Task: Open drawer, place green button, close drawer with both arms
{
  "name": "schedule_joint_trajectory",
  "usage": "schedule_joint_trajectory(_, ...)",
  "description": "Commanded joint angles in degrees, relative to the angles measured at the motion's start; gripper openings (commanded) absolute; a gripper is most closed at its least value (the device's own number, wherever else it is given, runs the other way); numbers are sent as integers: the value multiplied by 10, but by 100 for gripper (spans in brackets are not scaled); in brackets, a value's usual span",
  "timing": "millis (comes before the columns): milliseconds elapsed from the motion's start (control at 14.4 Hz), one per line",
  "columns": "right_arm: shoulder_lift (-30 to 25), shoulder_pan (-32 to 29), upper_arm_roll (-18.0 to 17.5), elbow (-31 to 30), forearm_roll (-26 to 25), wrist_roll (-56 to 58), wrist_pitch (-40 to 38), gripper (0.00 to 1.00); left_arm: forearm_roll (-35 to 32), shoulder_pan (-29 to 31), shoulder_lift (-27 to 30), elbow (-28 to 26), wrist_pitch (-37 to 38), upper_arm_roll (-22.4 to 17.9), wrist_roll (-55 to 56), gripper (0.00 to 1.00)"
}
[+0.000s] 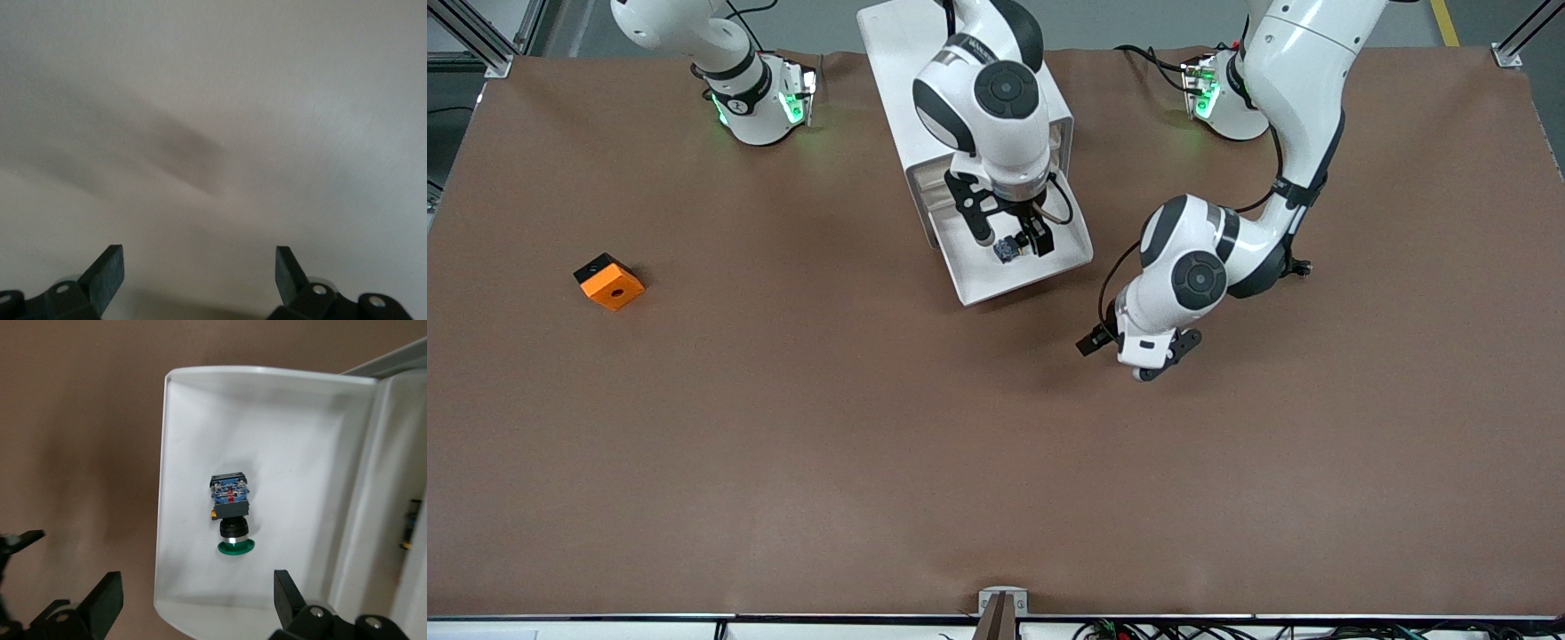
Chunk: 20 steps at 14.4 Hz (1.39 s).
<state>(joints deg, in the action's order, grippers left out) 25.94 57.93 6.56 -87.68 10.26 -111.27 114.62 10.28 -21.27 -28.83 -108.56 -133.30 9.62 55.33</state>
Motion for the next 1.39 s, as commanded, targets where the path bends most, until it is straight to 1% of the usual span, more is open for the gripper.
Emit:
schedule_joint_trajectory(0, -50, -14, 0, -7, 3, 52, -52, 100, -20, 2, 22, -32, -10, 22, -42, 100)
schedule_joint_trajectory(209, -98, -42, 0, -7, 3, 111, -100, 100, -19, -6, 17, -33, -10, 37, -37, 100)
schedule_joint_trajectory(348, -128, -55, 0, -7, -15, 168, -141, 100, -12, -6, 4, -32, -11, 58, -33, 100)
schedule_joint_trajectory(488, -156, -77, 0, -7, -26, 220, -171, 100, -11, -6, -2, -32, -8, 69, -23, 100)
schedule_joint_trajectory(766, -206, -135, 0, -10, -30, 372, -232, 100, -11, -6, -9, -32, -3, 101, 29, 100)
schedule_joint_trajectory(906, -225, -151, -1, -14, -63, 444, -258, 100, -11, -6, -9, -32, 30, 122, 44, 100)
schedule_joint_trajectory(1115, -249, -196, 0, -21, -69, 563, -281, 100, -10, -6, -10, -32, 85, 155, 68, 100)
schedule_joint_trajectory(1324, -276, -243, 0, -44, -87, 681, -283, 100, -10, -7, -19, -32, 90, 190, 106, 100)
